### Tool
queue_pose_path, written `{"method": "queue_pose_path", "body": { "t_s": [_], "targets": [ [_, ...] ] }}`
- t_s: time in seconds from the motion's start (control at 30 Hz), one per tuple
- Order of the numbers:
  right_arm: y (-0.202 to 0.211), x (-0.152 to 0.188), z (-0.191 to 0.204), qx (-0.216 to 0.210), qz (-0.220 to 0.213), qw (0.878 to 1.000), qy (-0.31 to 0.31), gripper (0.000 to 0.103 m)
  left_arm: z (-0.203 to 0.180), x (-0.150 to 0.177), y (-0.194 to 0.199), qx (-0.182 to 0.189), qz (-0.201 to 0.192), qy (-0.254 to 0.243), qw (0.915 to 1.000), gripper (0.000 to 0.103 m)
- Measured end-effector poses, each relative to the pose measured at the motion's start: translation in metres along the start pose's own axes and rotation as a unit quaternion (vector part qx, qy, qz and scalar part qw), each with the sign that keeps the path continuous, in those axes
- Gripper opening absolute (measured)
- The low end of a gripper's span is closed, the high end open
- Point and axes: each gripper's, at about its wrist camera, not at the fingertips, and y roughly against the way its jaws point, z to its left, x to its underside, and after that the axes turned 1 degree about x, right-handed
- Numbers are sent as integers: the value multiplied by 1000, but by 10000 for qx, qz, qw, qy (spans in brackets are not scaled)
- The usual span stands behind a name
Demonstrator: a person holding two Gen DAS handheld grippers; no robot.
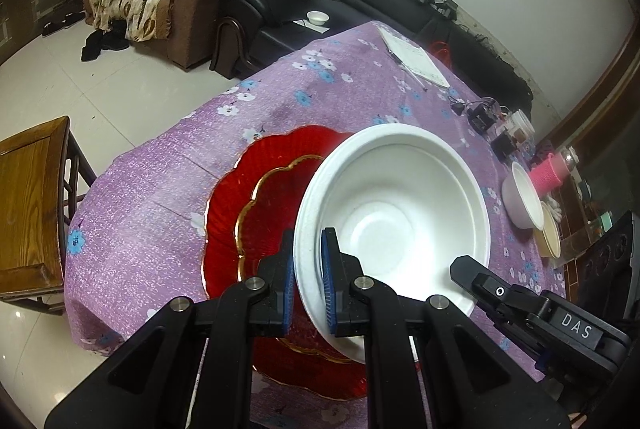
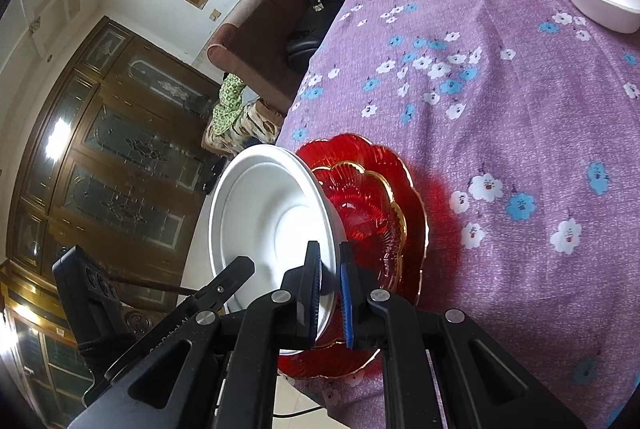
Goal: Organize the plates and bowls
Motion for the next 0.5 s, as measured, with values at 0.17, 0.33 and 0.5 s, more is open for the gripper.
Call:
{"method": "queue_pose_path", "body": {
  "t_s": [0.17,0.33,0.5],
  "targets": [
    [-7,-1,3,21,59,10000,-1,8,6,-1,-4,-15,34,34,10000,10],
    [-14,-2,3,64,95,9999,-19,8,9,-2,-9,-26,92,40,9999,10],
    [-18,-1,2,99,133,9999,-43,8,12,-3,-14,-25,132,53,9999,10]
  ]
}}
